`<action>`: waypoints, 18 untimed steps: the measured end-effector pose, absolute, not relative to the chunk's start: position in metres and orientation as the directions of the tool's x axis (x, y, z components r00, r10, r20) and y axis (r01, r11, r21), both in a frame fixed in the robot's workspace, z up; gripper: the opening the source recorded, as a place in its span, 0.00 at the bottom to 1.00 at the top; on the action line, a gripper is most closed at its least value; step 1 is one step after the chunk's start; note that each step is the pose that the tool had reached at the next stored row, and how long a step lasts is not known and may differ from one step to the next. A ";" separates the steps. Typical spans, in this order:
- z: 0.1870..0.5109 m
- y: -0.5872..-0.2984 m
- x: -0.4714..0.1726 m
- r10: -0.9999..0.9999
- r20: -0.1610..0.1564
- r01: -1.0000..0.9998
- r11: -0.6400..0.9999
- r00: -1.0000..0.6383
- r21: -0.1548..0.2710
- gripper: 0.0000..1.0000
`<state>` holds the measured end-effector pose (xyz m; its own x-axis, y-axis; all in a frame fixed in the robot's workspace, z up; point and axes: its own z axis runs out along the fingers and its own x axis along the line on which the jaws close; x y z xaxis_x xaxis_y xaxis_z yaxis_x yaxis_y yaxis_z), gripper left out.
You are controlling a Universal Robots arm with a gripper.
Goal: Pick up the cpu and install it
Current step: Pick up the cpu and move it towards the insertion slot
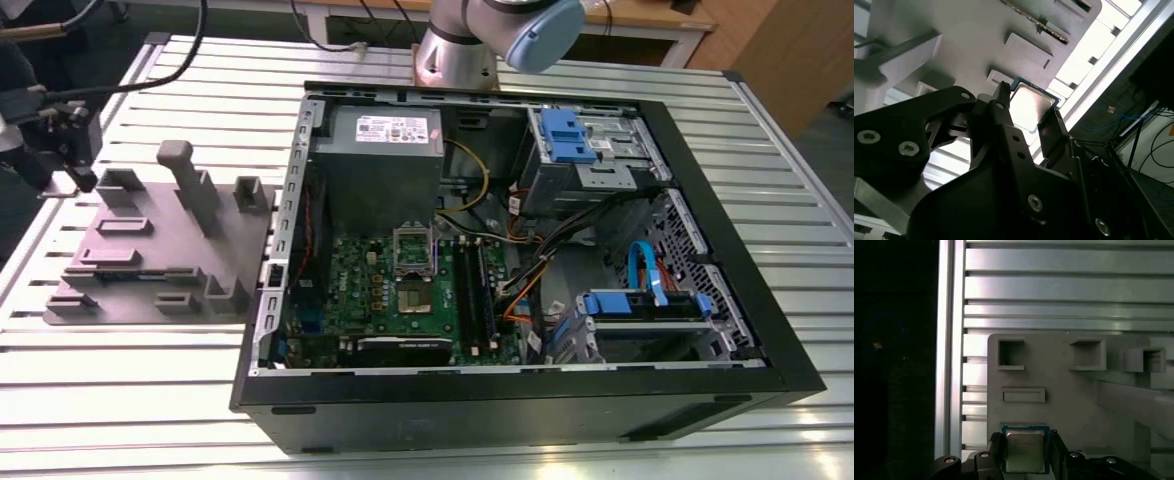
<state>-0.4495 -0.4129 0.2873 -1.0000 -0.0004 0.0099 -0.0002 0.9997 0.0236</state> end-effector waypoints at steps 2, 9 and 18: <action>0.296 -0.413 -0.450 0.000 0.010 0.000 1.000 -1.000 0.024 0.47; 0.328 -0.413 -0.450 0.000 0.010 0.000 1.000 -1.000 0.024 0.47; 0.369 -0.413 -0.450 0.000 0.010 0.000 1.000 -1.000 0.024 0.47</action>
<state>-0.4495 -0.4129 0.3693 -0.9999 -0.0003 0.0100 -0.0001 0.9997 0.0236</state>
